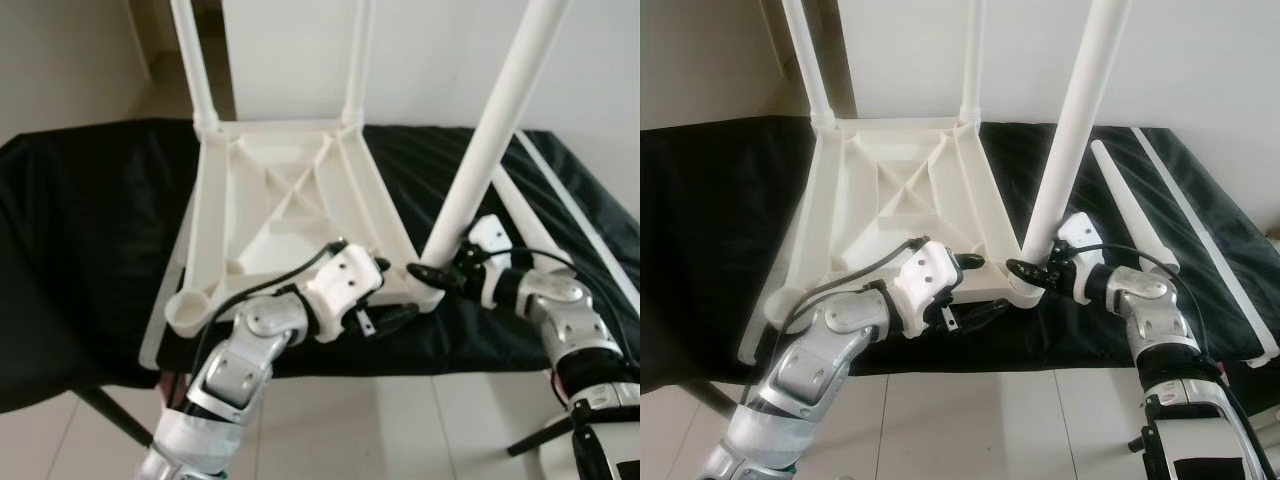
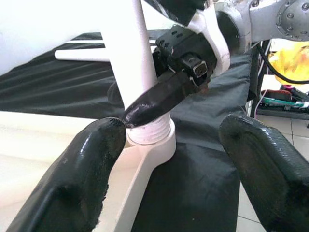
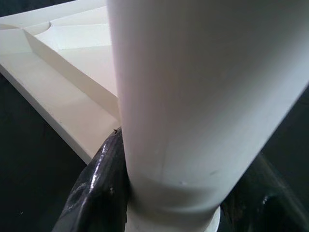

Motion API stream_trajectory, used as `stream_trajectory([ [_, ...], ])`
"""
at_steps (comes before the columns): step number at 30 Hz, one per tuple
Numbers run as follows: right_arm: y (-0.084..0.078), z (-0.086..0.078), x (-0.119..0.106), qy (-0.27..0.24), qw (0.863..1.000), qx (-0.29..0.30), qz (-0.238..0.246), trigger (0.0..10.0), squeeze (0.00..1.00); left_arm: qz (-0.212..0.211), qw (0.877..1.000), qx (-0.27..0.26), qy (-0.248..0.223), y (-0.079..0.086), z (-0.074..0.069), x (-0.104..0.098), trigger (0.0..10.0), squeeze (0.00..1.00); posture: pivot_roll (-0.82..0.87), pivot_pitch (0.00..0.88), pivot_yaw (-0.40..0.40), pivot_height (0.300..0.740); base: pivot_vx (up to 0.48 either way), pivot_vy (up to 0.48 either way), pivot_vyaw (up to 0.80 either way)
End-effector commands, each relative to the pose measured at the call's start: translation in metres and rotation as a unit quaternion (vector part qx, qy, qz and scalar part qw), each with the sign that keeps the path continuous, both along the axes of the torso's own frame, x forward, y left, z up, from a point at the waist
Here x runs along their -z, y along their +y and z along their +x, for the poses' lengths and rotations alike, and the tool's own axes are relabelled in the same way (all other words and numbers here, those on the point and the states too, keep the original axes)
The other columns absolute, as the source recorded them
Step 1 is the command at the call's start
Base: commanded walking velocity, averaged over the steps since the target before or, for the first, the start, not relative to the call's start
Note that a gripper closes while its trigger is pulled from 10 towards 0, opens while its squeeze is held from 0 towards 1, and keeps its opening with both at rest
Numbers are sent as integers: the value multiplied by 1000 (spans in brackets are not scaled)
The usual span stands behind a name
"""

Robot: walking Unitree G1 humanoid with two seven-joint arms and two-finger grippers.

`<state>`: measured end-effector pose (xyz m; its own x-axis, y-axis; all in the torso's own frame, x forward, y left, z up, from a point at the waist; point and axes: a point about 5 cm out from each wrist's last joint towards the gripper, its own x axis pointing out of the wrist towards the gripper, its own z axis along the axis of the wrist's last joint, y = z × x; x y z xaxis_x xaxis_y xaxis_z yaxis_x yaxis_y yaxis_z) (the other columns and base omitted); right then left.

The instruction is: Building children table

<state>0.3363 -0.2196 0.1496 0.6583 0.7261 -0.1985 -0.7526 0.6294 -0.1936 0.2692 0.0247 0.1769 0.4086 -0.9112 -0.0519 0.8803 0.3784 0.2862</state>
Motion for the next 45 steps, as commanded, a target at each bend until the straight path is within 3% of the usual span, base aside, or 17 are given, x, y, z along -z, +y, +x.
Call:
stream_trajectory([
  [1, -2, -2, 6, 10, 1000, -7, -18, 0, 0, -1, 1000, -24, -2, 1, 0, 1, 10000, 0, 14, 13, -28, 740, 0, 0, 0],
  [3, -2, -3, 8, 13, 1000, -7, -16, 0, 0, 0, 1000, -22, -2, 0, -1, 1, 10000, 0, 9, 7, -25, 740, 0, 0, 0],
  [4, -2, -4, 10, 17, 1000, -4, -16, 8863, 0, 0, 1000, -20, -2, 0, 0, 1, 10000, 0, 8, 6, -24, 740, 0, 0, 0],
  [6, -2, -4, 11, 19, 1000, -3, -16, 8863, 0, 0, 1000, -19, -2, -1, 0, 1, 10000, 0, 8, 6, -24, 740, 0, 0, 0],
  [7, -2, -4, 13, 20, 1000, 5, -10, 10000, 0, 0, 1000, -17, -2, -1, 0, 1, 10000, 0, 4, 3, -22, 740, 0, 0, 0],
  [17, -1, 2, 16, 10, 996, 83, 30, 10000, 0, 2, 1000, -11, 0, -2, 0, 2, 10000, 0, -3, 0, -21, 740, 0, 0, 0],
  [23, 5, 7, 18, -24, 984, 176, 32, 10000, 0, 3, 1000, -10, 2, -2, -2, 3, 10000, 0, 5, 0, -23, 740, 0, 0, 0],
  [28, 11, 7, 19, -24, 975, 214, 58, 10000, 0, 3, 1000, -10, 3, -2, -3, 4, 10000, 0, 6, 0, -24, 740, 0, 0, 0],
  [35, 41, 1, 19, -34, 943, 309, 115, 10000, 0, 4, 1000, -6, 6, -3, -5, 5, 10000, 0, 2, 0, -21, 740, 0, 0, 0],
  [37, 41, 1, 19, -34, 943, 309, 115, 10000, 0, 4, 1000, -6, 6, -3, -5, 5, 10000, 0, 2, 0, -21, 740, 0, 0, 0],
  [38, 45, 0, 19, -35, 935, 328, 129, 10000, 0, 3, 1000, -5, 6, -3, -5, 5, 10000, 0, 0, 0, -20, 740, 0, 0, 0],
  [39, 47, 0, 17, -35, 917, 367, 151, 10000, 0, 3, 1000, -4, 7, -3, -5, 5, 10000, 0, -3, 0, -18, 740, 0, 0, 0],
  [41, 48, -1, 17, -34, 903, 394, 166, 10000, 0, 3, 1000, -4, 7, -3, -5, 5, 10000, 0, -4, 0, -18, 740, 0, 0, 0],
  [42, 48, -1, 17, -34, 903, 394, 166, 10000, 0, 3, 1000, -4, 7, -3, -5, 5, 10000, 0, -4, 0, -18, 740, 0, 0, 0],
  [43, 46, -1, 16, -39, 883, 431, 180, 10000, 0, 3, 1000, -3, 8, -4, -5, 6, 10000, 0, -6, 0, -18, 740, 0, 0, 0],
  [44, 43, -4, 14, -54, 832, 516, 199, 10000, 0, 3, 1000, 0, 9, -4, -6, 6, 10000, 0, -7, 0, -17, 740, 0, 0, 0],
  [45, 43, -4, 14, -54, 832, 516, 199, 10000, 0, 3, 1000, 0, 9, -4, -6, 6, 10000, 0, -7, 0, -17, 740, 0, 0, 0],
])
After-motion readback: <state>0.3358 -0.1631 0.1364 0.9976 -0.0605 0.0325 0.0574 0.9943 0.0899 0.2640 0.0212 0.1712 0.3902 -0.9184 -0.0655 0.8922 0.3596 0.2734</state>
